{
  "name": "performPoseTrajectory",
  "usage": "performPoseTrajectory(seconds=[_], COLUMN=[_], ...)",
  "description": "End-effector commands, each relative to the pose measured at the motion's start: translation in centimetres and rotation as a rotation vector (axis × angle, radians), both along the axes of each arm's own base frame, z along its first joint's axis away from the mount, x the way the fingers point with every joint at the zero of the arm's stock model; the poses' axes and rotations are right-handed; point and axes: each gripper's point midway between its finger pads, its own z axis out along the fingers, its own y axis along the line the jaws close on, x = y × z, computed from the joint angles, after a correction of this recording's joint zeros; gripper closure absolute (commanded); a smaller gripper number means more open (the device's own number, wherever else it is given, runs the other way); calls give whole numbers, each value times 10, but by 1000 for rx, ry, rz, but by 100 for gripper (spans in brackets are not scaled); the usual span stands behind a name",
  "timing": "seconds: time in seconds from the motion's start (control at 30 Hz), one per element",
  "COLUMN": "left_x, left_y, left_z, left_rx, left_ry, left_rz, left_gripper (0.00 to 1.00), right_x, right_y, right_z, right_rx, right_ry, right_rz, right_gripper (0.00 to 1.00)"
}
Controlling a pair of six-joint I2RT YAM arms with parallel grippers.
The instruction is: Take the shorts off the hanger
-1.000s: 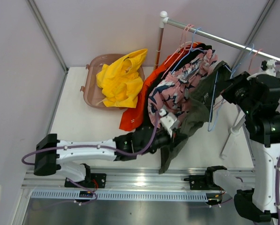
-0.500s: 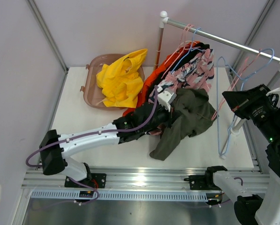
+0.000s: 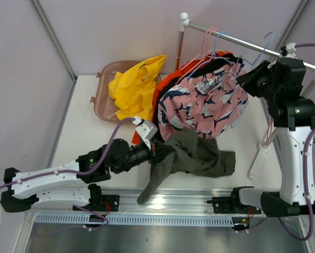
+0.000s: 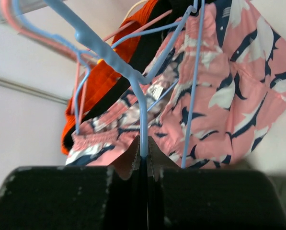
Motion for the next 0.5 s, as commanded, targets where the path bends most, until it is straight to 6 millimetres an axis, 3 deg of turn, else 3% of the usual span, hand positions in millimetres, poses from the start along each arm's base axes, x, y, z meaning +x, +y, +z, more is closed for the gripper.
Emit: performPoseTrajectory(seconds=[0.0,0.1,0.2,0.23,0.27,0.3,0.33,0.37,0.47], left_x=[1,0,1,2,4,7,9,16,25], left_y=[23,37,48,52,59,65,73,81,101], left_z=[-11,-16,-1,11,28,28,50,54,103], left_rx=[-18,-13,-30,-46,-63,-37,-63,-37,-47], left_ry=[33,50,47,39,15,7,-15,-53,-158], left_rz=[59,83,106,112,131,150,169,211,269], left_gripper=[100,100,100,100,100,100,100,100,100], right_x=[26,43,44,46,45,38,36,37,29], right_y=[-10,-16,-15,-14,-14,-14,-14,-16,-11], right_z=[39,31,25,8,5,4,-2,-19,-36], right_rx=[-55,-82,-68,-67,-56,-53,-52,-48,-32], right_ry=[-142,-112,-106,-73,-73,-80,-71,-35,-2], right_rz=[-39,-68,-69,-62,-64,-63,-62,-64,-29], right_gripper=[100,100,100,100,100,100,100,100,100])
